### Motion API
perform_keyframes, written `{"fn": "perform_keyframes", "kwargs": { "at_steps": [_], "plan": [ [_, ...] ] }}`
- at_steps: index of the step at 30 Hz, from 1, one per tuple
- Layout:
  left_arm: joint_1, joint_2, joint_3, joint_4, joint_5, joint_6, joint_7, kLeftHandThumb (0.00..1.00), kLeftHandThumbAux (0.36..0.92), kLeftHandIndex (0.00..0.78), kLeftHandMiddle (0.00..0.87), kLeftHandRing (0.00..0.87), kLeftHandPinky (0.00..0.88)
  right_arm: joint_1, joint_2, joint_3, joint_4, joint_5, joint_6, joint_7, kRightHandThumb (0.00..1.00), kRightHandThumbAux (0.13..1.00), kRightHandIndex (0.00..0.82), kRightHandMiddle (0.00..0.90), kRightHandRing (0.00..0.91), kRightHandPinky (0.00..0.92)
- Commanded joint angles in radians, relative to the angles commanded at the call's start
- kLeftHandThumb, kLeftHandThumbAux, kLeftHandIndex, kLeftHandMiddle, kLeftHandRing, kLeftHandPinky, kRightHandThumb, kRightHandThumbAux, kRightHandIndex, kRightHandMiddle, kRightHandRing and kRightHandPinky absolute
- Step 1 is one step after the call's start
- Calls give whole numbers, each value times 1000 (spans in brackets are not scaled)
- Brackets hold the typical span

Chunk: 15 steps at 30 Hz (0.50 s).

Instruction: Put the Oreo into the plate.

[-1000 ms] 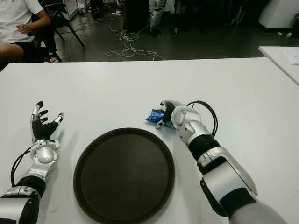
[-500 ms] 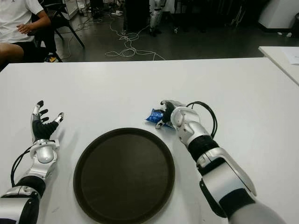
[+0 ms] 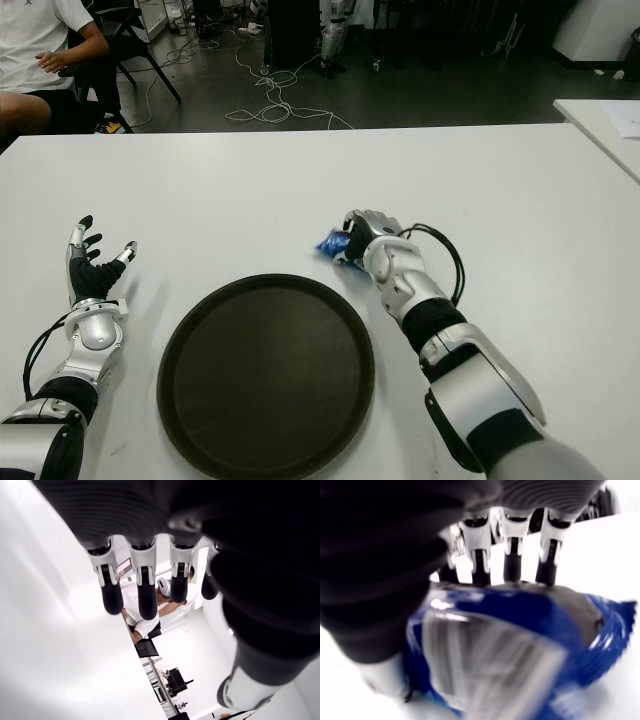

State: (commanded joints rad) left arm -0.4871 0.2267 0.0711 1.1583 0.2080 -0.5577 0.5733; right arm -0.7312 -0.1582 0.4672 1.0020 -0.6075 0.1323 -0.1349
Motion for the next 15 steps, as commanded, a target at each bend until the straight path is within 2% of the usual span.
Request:
{"fn": "perform_keyframes", "kwargs": {
  "at_steps": [4, 15],
  "plan": [
    [-1, -1, 2, 1, -2, -1, 0, 250, 787, 114, 115, 150, 227, -1, 8, -26, 21, 23, -28, -29, 682, 734, 428, 697, 688, 678],
    [-1, 0, 2, 1, -3, 1, -4, 253, 784, 113, 128, 155, 212, 0, 25, -80, 34, 79, -50, -59, 683, 734, 433, 750, 754, 746]
  ]
}}
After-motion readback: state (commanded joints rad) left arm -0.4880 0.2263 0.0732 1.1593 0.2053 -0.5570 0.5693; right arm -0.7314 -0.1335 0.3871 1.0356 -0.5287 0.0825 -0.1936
